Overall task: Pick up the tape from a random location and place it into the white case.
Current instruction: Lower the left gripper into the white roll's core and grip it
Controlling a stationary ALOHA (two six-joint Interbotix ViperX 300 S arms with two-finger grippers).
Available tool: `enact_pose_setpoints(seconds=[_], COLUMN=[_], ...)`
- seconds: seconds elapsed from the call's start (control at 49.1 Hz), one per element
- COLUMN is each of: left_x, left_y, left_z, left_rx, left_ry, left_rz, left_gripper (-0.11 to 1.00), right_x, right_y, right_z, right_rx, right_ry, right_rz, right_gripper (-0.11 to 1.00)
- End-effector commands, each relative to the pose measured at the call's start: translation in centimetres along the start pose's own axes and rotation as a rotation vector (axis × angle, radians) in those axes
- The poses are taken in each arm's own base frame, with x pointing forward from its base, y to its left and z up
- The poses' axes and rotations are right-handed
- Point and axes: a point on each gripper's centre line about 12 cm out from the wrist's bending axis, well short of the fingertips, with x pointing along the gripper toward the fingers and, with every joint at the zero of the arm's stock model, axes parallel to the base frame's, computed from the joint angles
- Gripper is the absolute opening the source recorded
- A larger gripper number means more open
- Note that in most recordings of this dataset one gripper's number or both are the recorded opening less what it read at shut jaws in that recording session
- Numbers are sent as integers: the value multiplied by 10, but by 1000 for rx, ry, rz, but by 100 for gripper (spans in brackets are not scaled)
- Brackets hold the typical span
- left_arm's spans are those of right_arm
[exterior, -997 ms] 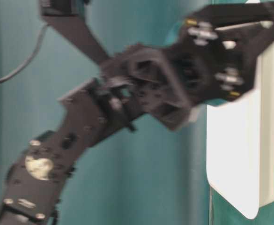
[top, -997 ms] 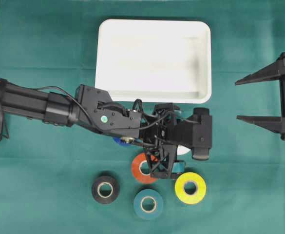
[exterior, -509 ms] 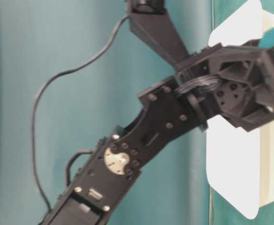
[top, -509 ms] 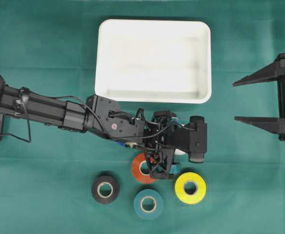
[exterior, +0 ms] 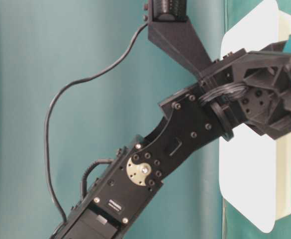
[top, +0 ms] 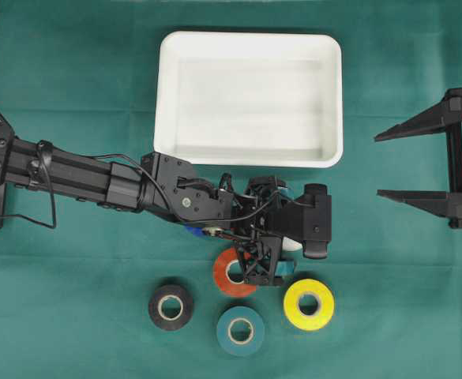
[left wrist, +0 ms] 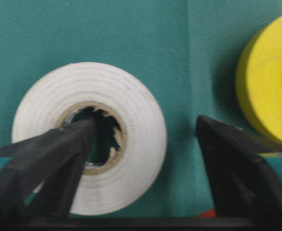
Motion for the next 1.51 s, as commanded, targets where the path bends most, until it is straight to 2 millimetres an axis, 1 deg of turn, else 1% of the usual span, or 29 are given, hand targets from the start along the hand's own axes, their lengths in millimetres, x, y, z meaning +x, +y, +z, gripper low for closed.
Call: enact_pose_setpoints(seconds=[0.0,0.122,0.163,0.183,0.407,0.549,0.732,1.16,1.343,1.485], left_x=[-7,-8,-9,-9,-12,-25,-53,-135,-157,-170], left_y=[0,-4,-4,-4,-6,-6,-7,-9,-10,-10], left_z=[7,8,8,7,9,16,32,71,80,86], left_rx=[-3,11,12,12,13,12,15,21,21,25], left_ry=[-20,-21,-23,-21,-10,-24,-67,-190,-207,-176], left_rz=[0,-4,-5,-5,-6,-8,-10,-15,-15,-13], left_gripper=[73,38,29,27,27,27,26,26,26,26], right_x=[2,2,2,2,2,2,2,2,2,3], right_y=[0,0,0,0,0,0,0,0,0,0], right_z=[9,9,9,9,8,8,8,8,8,7], right_rx=[0,0,0,0,0,0,0,-1,-3,-3], right_ry=[-23,-23,-23,-23,-18,-20,-20,-20,-17,-15], right_rz=[0,0,0,0,-1,-1,-1,-1,-1,-1], right_gripper=[91,91,91,91,91,91,91,91,91,91])
